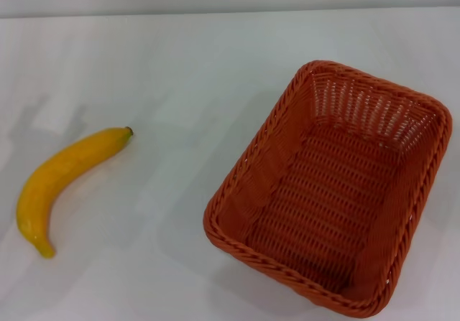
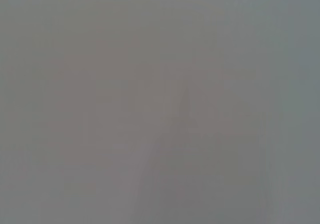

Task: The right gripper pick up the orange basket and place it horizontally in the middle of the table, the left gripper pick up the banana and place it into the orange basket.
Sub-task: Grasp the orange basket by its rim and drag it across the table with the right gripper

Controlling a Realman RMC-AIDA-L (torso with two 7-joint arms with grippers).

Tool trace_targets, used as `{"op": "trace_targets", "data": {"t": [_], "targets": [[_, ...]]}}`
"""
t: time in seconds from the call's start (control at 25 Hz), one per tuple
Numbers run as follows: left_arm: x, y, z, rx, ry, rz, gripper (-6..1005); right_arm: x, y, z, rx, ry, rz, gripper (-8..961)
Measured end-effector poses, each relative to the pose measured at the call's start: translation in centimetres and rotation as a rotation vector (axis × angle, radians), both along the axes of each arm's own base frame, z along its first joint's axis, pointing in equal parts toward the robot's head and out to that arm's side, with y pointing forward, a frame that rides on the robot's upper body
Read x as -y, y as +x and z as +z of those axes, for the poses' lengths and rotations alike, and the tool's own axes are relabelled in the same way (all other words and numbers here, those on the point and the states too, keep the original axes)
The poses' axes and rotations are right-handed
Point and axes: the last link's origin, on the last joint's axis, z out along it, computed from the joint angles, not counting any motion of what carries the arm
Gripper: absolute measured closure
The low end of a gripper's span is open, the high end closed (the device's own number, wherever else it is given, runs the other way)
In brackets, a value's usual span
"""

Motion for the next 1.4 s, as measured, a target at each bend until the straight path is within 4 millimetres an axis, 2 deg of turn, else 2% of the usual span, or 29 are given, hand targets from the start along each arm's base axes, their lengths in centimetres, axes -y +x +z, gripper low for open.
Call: {"op": "trace_targets", "data": {"t": [0.04,0.08,0.24,0.32,0.44,0.68,0.92,1.08,1.4], "targets": [[0.0,0.0,0.0,0.005,-0.006,-0.003,235,-1.0,-1.5,0.8,0.029,-0.064,0.012,94],[0.0,0.0,0.0,0.005,-0.006,-0.003,235,-1.0,-1.5,0.8,0.029,-0.064,0.012,94],[0.0,0.0,0.0,0.002,-0.017,-0.006,236,-3.5,-4.5,1.8,0.082,-0.214,-0.005,95],[0.0,0.0,0.0,-0.001,-0.02,-0.007,236,-4.8,-5.7,1.6,0.114,-0.293,-0.021,96],[0.0,0.1,0.1,-0.002,-0.019,-0.011,237,-6.9,-7.8,0.7,0.197,-0.425,-0.064,97],[-0.1,0.2,0.1,0.008,-0.027,-0.018,238,-9.9,-11.2,-0.4,0.351,-0.575,-0.117,98],[-0.2,0.4,-0.3,0.003,-0.043,-0.025,240,-11.4,-14.4,-1.3,0.508,-0.712,-0.125,100],[-0.3,0.8,-0.6,0.0,-0.063,-0.041,241,-12.2,-15.3,-2.0,0.581,-0.761,-0.176,101],[0.2,0.7,-0.8,-0.005,-0.072,-0.05,242,-14.6,-18.0,-5.8,0.727,-0.836,-0.248,103]]}}
